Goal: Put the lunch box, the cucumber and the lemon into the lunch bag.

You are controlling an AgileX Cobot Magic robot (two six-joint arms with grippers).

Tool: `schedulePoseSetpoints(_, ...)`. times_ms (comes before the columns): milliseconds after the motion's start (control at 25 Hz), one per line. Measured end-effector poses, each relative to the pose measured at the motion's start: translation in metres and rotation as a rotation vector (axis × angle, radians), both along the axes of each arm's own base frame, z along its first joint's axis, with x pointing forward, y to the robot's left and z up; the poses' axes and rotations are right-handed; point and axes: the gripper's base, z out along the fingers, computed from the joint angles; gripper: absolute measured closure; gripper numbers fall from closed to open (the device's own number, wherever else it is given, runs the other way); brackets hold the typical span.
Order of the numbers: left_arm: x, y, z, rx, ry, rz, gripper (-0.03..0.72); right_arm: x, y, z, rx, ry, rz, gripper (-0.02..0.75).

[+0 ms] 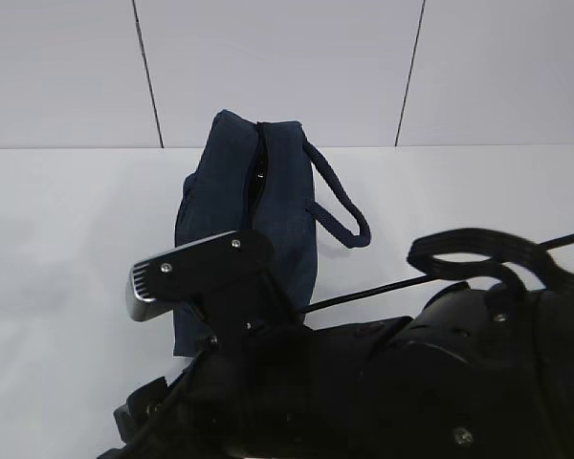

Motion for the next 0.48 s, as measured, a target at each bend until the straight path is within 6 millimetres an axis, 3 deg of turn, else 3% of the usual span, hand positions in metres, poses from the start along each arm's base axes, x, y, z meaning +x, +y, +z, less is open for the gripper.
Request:
schedulePoseSetpoints(200, 0.0, -0.001, 0.0, -0.008, 0.008, -0.003, 0.336, 0.001, -0.002, -0.002, 0.017, -0.015, -0.021, 0.266)
schedulePoseSetpoints(480, -0.001, -0.001, 0.0, -0.015, 0.012, -0.005, 0.336, 0.001, -0.017, -0.036, -0.063, 0.001, -0.079, 0.266)
